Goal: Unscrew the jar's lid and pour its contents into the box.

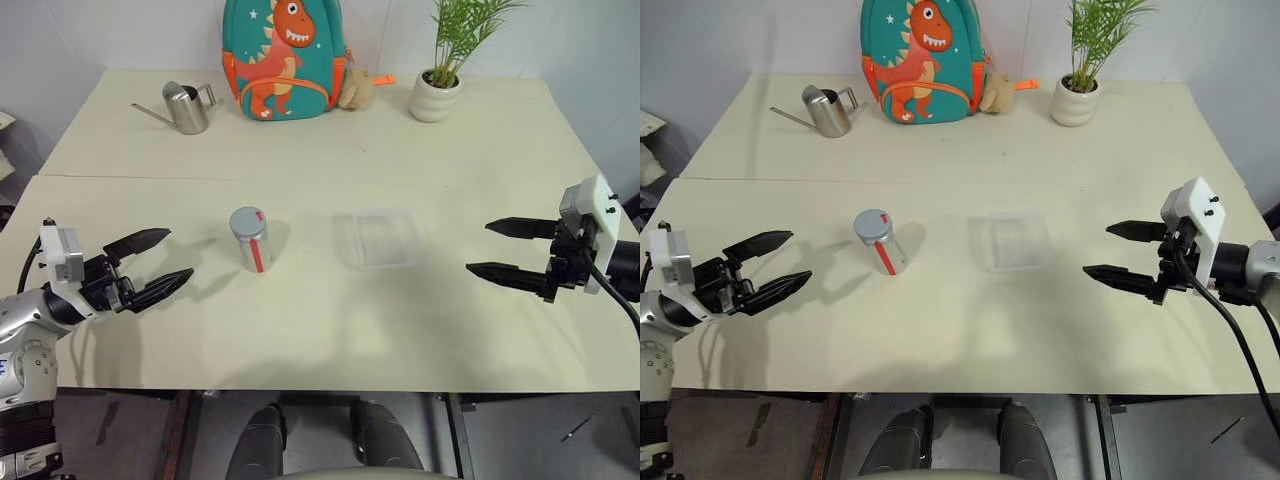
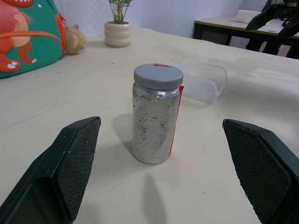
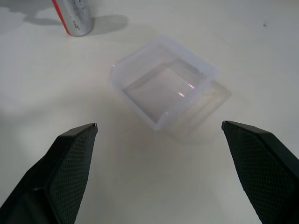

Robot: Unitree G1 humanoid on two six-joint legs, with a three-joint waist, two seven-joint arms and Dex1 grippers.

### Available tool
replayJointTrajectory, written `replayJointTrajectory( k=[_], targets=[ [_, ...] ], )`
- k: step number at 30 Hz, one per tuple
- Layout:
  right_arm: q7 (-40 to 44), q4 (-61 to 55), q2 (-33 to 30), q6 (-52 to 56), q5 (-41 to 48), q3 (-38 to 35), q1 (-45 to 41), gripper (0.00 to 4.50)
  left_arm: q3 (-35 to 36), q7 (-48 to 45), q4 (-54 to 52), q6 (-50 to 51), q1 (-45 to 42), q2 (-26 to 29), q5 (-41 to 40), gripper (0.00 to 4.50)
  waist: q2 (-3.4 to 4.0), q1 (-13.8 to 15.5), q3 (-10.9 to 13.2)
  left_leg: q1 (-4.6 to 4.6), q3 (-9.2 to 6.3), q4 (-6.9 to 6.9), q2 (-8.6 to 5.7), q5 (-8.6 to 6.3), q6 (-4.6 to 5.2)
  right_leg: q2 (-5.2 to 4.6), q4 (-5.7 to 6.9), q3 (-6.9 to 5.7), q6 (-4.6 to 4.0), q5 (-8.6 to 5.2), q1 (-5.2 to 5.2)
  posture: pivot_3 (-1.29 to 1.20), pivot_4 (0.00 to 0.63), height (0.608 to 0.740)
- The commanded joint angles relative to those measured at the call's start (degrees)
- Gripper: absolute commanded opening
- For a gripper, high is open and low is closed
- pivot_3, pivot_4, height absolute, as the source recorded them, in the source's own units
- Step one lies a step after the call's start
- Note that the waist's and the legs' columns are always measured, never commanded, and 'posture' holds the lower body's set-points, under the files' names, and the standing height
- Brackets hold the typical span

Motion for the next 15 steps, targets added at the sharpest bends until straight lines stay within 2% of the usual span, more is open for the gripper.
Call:
replayJointTrajectory(
  k=[1, 9, 15],
  targets=[
    [-0.55, -2.08, 0.63, -0.68, 2.13, -3.10, -0.48, 4.50, 0.75, 0.42, -2.51, -0.60, 0.16, 0.04, -0.98, 4.47, 0.00, 0.02, 0.00, 0.00, 0.00, 0.00, 0.00, 0.00, 0.00, 0.00, 0.00, 0.00, 0.00, 0.00, 0.00, 0.00, 0.150, 0.740],
    [-1.79, -3.63, 2.82, -1.28, 3.13, -1.09, -2.23, 4.50, 1.85, 2.67, -3.91, -2.63, 1.61, -1.34, -0.39, 4.47, 0.00, -0.06, 0.00, 0.00, 0.00, 0.00, 0.00, 0.00, 0.00, 0.00, -0.01, 0.01, 0.00, 0.00, 0.01, 0.00, 0.150, 0.740],
    [0.90, -3.31, 5.59, -3.99, 3.54, 3.08, -5.25, 4.50, 2.80, 10.25, -12.46, -3.01, 6.74, -4.56, 0.12, 4.47, -0.01, -0.09, -0.01, 0.01, 0.04, 0.00, 0.01, -0.01, 0.00, 0.00, -0.01, 0.08, 0.03, 0.01, 0.00, 0.00, 0.150, 0.740]
  ],
)
